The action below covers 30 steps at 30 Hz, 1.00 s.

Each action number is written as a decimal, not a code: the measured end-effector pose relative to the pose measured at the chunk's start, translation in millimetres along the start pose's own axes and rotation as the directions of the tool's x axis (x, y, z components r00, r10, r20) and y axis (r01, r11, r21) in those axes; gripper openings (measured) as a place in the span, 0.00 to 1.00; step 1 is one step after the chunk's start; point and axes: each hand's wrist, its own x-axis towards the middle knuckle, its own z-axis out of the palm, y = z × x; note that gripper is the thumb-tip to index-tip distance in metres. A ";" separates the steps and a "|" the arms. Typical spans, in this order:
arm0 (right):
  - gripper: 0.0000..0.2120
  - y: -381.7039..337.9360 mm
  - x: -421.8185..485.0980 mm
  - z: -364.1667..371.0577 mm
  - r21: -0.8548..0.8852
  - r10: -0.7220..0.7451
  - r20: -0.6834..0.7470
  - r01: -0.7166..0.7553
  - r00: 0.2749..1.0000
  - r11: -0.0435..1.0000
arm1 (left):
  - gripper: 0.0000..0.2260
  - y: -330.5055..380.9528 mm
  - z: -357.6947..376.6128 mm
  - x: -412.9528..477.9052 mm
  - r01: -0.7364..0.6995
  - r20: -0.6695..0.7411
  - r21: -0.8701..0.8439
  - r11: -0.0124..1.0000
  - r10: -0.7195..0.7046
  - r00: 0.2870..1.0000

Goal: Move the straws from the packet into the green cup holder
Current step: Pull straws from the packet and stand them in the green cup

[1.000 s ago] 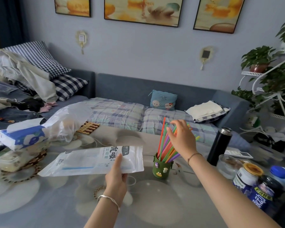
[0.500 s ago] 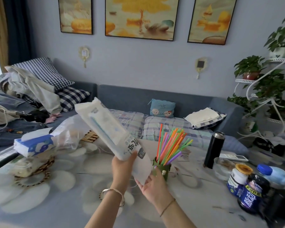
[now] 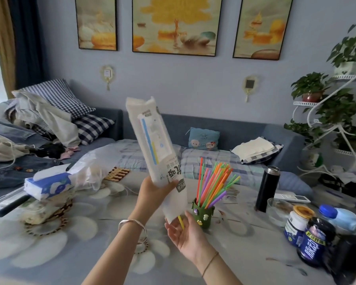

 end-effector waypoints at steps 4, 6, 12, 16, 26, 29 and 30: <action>0.15 0.6 -2.1 4.5 0.093 0.031 0.093 -0.039 0.995 0.995 | 0.09 -2.4 5.4 3.5 -0.011 -0.008 0.073 0.997 0.012 1.000; 0.13 1.5 -2.3 6.2 0.098 0.034 0.116 -0.046 0.993 0.994 | 0.08 -6.2 7.9 3.2 0.001 -0.021 0.059 0.998 0.000 1.000; 0.13 3.1 2.2 1.8 0.097 0.056 0.052 -0.061 0.997 0.993 | 0.11 -12.4 5.9 1.2 -0.052 -0.012 0.045 0.998 0.052 0.999; 0.11 0.3 1.8 -0.7 0.120 0.065 -0.020 -0.062 0.998 0.991 | 0.10 -10.5 0.7 5.2 -0.021 -0.074 -0.056 0.998 0.016 0.997; 0.04 -32.1 8.2 -4.6 0.318 -0.276 -0.109 0.297 0.955 0.900 | 0.17 -29.6 -9.1 13.2 0.189 -0.210 -0.666 0.722 -0.424 0.881; 0.03 -41.6 11.4 -1.3 0.253 -0.413 -0.042 0.410 0.910 0.876 | 0.19 -37.1 -2.6 10.6 0.228 -0.161 -0.749 0.622 -0.505 0.848; 0.02 -42.5 12.3 0.6 0.188 -0.431 -0.013 0.425 0.902 0.885 | 0.19 -40.3 1.1 9.8 0.237 -0.149 -0.760 0.605 -0.518 0.842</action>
